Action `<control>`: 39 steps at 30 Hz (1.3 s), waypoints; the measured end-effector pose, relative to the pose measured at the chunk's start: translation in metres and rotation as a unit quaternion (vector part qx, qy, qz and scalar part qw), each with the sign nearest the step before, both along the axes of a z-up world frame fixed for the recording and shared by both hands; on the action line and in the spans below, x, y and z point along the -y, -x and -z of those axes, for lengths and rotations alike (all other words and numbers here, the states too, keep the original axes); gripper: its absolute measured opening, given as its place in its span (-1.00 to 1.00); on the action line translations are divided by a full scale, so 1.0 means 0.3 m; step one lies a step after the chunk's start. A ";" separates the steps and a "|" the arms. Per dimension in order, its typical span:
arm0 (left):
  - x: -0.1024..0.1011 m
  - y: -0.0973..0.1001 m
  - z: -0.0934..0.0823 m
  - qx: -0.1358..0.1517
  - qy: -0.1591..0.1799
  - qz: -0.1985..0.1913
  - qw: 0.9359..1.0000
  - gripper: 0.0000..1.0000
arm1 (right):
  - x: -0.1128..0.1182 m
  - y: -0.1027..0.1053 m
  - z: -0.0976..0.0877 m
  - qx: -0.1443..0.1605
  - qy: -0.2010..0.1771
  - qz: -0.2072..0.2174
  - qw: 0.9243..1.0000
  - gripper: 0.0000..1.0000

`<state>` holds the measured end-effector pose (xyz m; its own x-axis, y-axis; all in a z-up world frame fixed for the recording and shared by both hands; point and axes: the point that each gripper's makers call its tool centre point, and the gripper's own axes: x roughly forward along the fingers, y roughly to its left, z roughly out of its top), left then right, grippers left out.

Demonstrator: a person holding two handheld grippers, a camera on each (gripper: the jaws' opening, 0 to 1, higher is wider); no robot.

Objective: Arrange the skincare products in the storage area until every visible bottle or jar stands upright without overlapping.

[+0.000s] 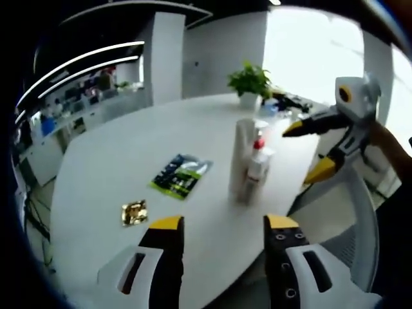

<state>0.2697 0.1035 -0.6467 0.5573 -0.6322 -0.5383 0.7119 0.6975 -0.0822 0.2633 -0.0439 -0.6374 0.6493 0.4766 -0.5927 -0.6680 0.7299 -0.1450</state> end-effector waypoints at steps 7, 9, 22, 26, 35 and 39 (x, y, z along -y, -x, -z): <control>-0.046 0.008 -0.004 0.009 -0.019 -0.016 1.000 0.07 | -0.006 0.018 -0.010 0.002 -0.001 0.000 1.000 0.41; -0.053 0.012 -0.001 0.009 -0.025 -0.015 1.000 0.11 | -0.007 0.022 -0.007 -0.002 -0.001 -0.002 1.000 0.43; -0.122 0.002 -0.004 0.013 -0.070 -0.020 0.997 0.55 | 0.014 -0.008 -0.029 0.014 -0.008 0.017 1.000 0.83; -0.130 -0.001 -0.004 0.013 -0.072 -0.019 0.997 0.66 | 0.017 -0.017 -0.038 0.019 -0.009 0.021 1.000 0.94; -0.141 0.005 0.014 -0.001 -0.087 -0.003 0.996 0.84 | 0.005 -0.031 -0.040 0.017 -0.020 0.015 1.000 0.99; -0.141 -0.004 0.017 -0.002 -0.089 0.001 0.996 0.89 | -0.005 -0.041 -0.034 0.015 -0.020 0.014 1.000 0.99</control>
